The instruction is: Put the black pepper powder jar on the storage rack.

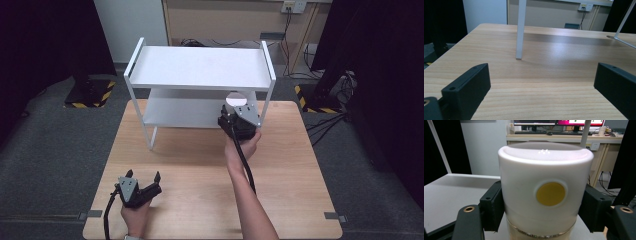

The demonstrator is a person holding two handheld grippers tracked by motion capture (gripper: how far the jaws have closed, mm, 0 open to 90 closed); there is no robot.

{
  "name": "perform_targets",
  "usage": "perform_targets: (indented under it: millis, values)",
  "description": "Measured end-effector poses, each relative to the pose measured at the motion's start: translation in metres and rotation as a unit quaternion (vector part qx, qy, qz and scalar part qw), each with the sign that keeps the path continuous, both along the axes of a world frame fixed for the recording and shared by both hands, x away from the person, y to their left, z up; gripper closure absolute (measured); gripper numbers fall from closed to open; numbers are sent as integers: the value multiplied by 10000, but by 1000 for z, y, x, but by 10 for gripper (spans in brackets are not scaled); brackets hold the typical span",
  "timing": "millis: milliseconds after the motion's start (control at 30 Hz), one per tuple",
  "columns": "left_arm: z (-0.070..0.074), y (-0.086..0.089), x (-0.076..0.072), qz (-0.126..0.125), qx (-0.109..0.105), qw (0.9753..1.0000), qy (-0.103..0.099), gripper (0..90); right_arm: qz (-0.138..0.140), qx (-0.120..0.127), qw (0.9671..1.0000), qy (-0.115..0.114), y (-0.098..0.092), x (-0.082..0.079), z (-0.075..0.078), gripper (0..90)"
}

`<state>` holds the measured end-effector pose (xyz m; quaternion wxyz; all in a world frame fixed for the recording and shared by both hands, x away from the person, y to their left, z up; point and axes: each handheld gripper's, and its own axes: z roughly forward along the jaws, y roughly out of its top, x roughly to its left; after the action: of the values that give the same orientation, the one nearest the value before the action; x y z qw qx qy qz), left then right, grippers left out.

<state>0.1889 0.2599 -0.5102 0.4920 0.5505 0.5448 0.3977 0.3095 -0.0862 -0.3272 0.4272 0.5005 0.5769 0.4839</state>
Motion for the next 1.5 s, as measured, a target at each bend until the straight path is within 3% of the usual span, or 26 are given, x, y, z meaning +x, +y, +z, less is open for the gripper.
perform_targets:
  millis: [367, 900, 1500]
  values:
    - [0, 0, 0, -8, -9, 10000, -5, 4, -9, -25, 10000, 75, 5, 15, 5, 305]
    - [0, 0, 1, 0, -13, 10000, 29, 4, -82, 33, 10000, -21, 6, 29, -4, 305]
    - [1, 0, 1, 24, -10, 10000, 49, 4, -57, 26, 10000, 48, 5, 45, 0, 305]
